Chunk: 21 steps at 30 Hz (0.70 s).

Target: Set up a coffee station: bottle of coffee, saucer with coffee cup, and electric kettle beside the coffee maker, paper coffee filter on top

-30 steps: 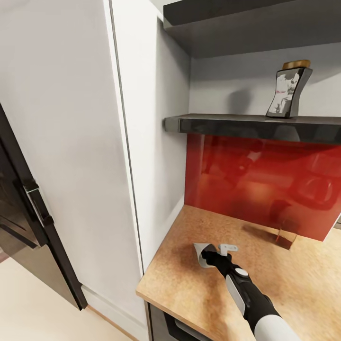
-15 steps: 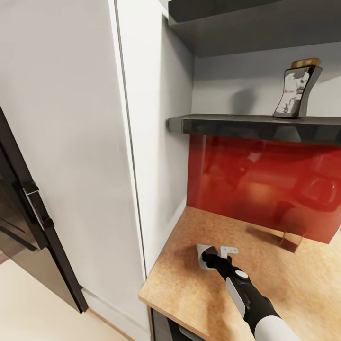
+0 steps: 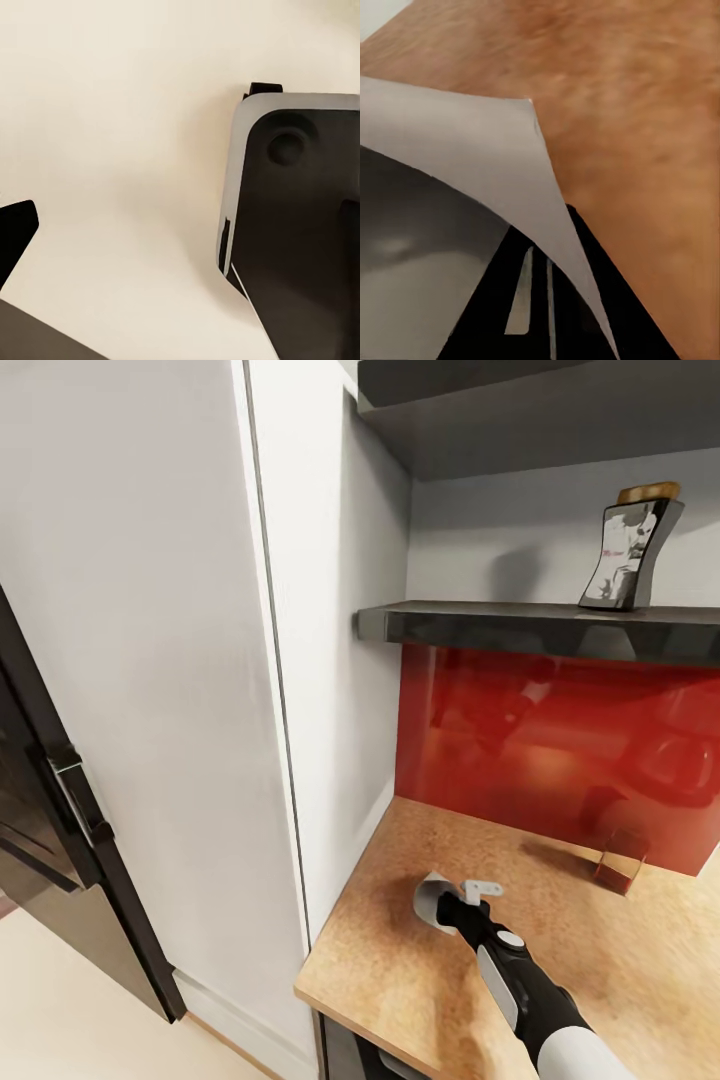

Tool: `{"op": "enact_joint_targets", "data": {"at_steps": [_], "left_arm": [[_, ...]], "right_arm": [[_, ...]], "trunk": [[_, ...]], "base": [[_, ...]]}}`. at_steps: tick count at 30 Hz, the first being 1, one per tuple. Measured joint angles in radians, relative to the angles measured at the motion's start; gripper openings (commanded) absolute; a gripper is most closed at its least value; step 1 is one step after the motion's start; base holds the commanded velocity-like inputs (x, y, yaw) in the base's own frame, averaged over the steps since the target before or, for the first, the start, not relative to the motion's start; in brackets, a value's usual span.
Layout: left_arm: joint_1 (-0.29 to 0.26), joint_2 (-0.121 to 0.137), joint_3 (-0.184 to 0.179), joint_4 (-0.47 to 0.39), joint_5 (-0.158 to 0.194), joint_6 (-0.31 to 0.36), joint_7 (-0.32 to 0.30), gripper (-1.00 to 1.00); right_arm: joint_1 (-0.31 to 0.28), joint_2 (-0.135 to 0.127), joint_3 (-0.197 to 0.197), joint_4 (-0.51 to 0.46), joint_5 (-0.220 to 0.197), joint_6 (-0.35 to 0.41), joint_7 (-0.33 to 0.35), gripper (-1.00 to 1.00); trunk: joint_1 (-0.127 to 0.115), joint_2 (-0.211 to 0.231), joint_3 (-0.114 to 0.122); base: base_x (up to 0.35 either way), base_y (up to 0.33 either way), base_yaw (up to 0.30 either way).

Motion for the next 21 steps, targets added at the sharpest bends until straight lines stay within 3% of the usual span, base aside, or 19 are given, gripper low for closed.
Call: {"op": "enact_joint_targets", "data": {"at_steps": [21], "left_arm": [[0.000, -0.001, 0.000, 0.000, 0.000, 0.000, 0.000, 1.00]], "right_arm": [[0.000, -0.001, 0.000, -0.003, -0.002, 0.001, 0.002, -1.00]], "trunk": [[0.000, 0.000, 0.000]], "base": [[0.000, 0.000, 0.000]]}}
